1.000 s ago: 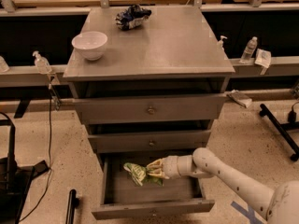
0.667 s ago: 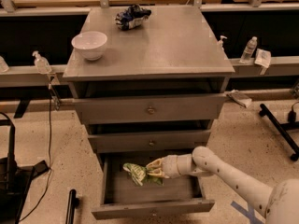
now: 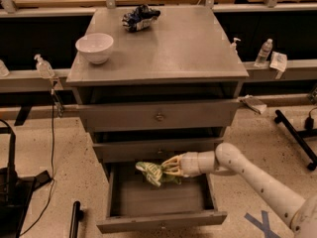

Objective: Pick green jalapeno chip bag from bottom drawer and place on counter

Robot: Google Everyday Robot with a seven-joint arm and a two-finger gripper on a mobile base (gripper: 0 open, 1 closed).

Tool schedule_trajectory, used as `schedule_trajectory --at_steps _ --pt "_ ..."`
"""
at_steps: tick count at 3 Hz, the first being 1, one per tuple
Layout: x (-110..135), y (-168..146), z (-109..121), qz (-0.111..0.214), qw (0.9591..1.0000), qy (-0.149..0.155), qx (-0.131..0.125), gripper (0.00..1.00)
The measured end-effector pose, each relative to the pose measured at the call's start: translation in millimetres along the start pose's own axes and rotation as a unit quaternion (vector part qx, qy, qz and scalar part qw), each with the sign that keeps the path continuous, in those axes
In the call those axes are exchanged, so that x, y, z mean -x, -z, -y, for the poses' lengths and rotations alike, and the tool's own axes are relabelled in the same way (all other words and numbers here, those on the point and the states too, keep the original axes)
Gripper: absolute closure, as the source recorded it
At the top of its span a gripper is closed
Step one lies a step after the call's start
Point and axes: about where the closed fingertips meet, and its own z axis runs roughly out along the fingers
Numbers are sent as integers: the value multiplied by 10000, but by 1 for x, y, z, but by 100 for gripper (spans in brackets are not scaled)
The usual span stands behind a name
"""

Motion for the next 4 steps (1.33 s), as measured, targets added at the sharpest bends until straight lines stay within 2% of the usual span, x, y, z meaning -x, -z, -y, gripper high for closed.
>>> schedule_trajectory --at_steps 1,2,3,4 --pt "52 55 16 510 9972 544 38 100" --pt "110 99 22 1038 9894 974 303 100" --pt "183 144 14 1411 9755 1494 784 100" --pt "229 172 26 1205 9711 1878 850 100"
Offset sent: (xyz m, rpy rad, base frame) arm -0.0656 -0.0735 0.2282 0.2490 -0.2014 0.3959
